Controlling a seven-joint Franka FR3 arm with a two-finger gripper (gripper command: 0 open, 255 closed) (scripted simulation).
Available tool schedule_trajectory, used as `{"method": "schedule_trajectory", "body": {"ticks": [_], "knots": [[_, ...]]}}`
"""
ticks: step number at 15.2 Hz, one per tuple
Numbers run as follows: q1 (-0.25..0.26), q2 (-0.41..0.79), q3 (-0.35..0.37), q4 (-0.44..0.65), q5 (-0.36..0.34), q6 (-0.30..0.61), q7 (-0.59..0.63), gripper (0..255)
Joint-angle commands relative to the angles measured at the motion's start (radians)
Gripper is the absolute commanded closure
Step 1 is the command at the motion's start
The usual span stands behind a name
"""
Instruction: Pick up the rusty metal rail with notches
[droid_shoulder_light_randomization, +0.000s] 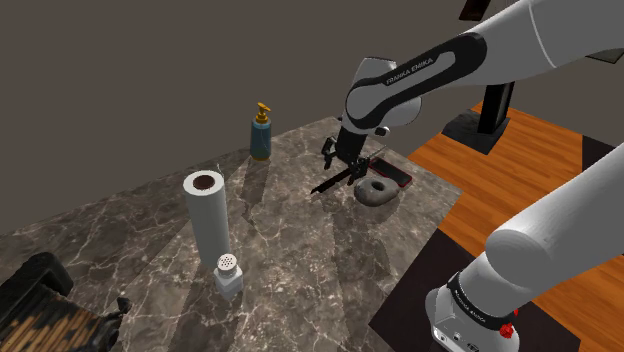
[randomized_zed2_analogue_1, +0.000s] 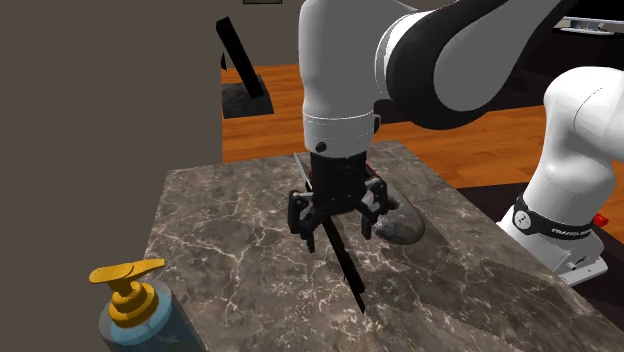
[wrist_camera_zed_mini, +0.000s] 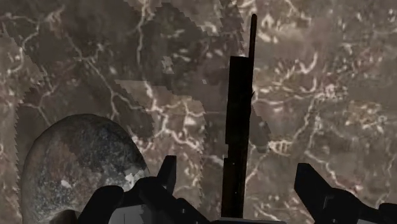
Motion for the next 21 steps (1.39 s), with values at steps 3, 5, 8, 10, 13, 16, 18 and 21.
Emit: {"method": "schedule_trajectory", "body": {"ticks": [3,5,8,10,13,16,18,21], "knots": [[-0.002,0.014,-0.001,-0.004,-0.003,0.018,-0.003,255],[-0.002,0.012,-0.001,-0.005,-0.002,0.017,-0.004,255],[-0.002,0.011,-0.002,-0.005,-0.002,0.016,-0.005,255],[-0.002,0.012,-0.002,-0.005,-0.002,0.016,-0.004,255],[-0.002,0.001,-0.002,-0.001,0.000,0.002,-0.003,255],[-0.002,-0.031,-0.005,0.013,0.003,-0.043,-0.003,255],[-0.002,-0.051,-0.007,0.024,0.005,-0.074,-0.002,255],[-0.002,-0.079,-0.010,0.041,0.007,-0.118,-0.001,255]]}}
